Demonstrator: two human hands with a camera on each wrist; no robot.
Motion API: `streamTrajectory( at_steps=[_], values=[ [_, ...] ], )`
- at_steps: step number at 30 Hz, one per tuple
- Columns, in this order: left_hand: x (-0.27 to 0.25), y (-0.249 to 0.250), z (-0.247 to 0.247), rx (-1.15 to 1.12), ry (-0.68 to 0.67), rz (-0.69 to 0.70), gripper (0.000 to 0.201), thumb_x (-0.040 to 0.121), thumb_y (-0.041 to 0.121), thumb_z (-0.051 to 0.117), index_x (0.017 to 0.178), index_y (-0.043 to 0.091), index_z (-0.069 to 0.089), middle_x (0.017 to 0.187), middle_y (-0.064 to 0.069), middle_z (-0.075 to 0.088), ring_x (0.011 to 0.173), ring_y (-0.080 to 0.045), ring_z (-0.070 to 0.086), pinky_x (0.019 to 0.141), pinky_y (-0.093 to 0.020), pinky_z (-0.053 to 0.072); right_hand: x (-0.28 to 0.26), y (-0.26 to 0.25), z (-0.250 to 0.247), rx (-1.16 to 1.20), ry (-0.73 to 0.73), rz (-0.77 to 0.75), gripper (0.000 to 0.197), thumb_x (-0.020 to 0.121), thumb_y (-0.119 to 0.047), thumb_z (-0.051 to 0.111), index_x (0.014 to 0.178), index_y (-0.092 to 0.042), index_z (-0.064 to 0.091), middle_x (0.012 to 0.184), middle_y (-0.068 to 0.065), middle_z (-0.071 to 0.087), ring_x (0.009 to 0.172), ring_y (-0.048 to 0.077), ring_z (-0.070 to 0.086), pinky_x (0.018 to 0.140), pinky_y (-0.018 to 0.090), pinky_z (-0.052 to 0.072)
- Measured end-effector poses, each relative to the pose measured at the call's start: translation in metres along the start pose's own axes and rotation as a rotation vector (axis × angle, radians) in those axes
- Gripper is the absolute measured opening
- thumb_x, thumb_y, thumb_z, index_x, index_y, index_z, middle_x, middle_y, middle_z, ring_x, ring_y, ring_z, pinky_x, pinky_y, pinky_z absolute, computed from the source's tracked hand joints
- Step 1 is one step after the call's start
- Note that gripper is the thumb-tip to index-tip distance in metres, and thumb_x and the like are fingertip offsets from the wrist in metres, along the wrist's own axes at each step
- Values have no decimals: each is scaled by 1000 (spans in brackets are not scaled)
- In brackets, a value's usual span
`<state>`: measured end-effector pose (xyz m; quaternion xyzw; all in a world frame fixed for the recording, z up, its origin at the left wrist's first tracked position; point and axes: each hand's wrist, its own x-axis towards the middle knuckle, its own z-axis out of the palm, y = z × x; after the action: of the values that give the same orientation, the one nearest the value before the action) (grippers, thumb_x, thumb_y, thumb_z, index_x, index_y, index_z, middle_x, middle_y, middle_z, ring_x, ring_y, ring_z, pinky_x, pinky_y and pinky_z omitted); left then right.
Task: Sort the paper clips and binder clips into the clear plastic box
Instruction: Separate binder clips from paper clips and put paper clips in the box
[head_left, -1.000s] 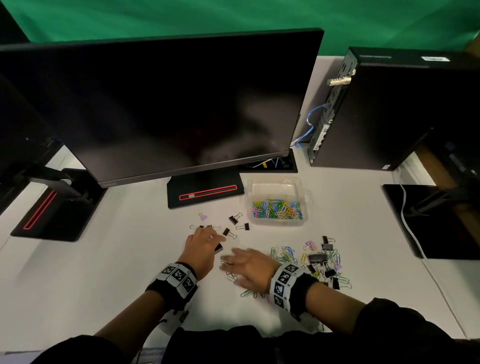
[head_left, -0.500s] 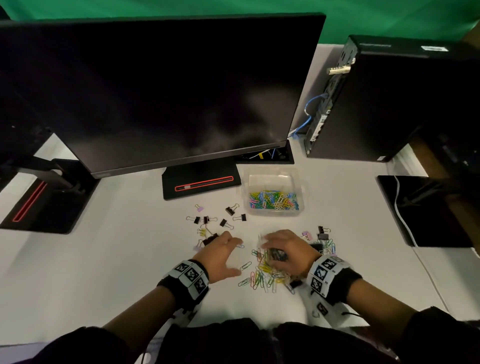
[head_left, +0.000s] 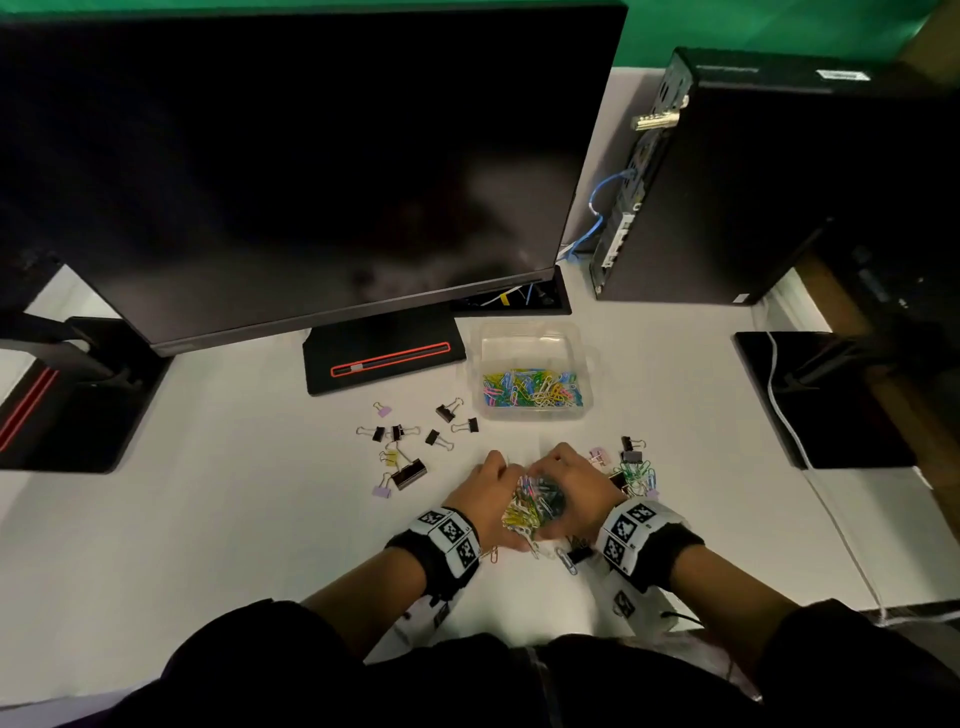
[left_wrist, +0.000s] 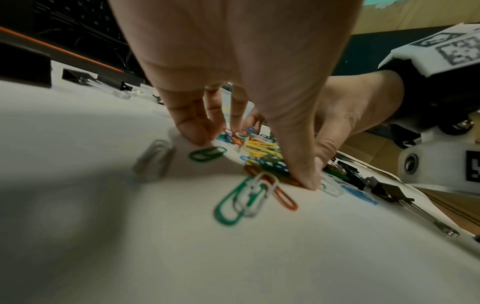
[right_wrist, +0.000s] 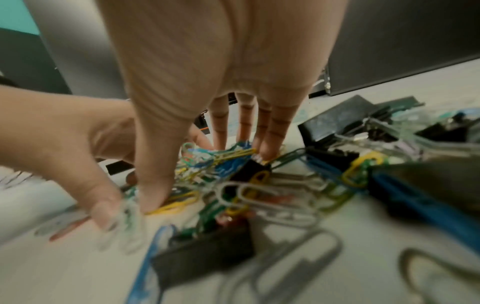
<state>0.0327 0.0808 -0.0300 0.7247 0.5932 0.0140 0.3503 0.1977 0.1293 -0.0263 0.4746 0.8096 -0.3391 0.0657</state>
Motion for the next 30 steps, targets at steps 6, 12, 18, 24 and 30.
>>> streamTrajectory(
  at_steps=[6,12,18,24,30],
  values=[
    [5,-4,1,15,63,3,37,87,20,60,120,9,48,122,-13,41,109,-30,51,97,-38,43,1,-2,2,75,41,32,31,73,-18,73,102,-14,65,97,3,45,89,16,49,75,21,35],
    [9,-8,-8,-76,59,-53,24,92,14,51,115,8,55,118,-16,48,105,-32,54,93,-36,44,1,1,-6,203,112,89,21,74,-14,72,94,-14,69,87,4,65,72,13,54,70,24,44],
    [15,-14,-29,-235,109,-58,19,92,17,52,106,8,62,110,-11,66,103,-26,61,87,-29,47,3,9,-19,202,164,154,15,77,-17,71,92,-15,71,95,5,71,77,13,56,70,19,38],
    [34,-9,-59,-517,181,-66,16,94,8,46,99,6,61,87,-6,62,59,-15,54,64,-30,52,8,2,-45,355,216,147,5,79,-13,70,83,-15,68,78,2,67,56,13,62,59,18,52],
    [69,-1,-87,-702,234,-98,14,94,3,45,89,6,57,88,-18,64,54,-14,56,59,-23,55,34,1,-82,461,366,153,10,79,-8,69,88,-4,67,82,12,69,47,8,62,58,24,57]
  ],
)
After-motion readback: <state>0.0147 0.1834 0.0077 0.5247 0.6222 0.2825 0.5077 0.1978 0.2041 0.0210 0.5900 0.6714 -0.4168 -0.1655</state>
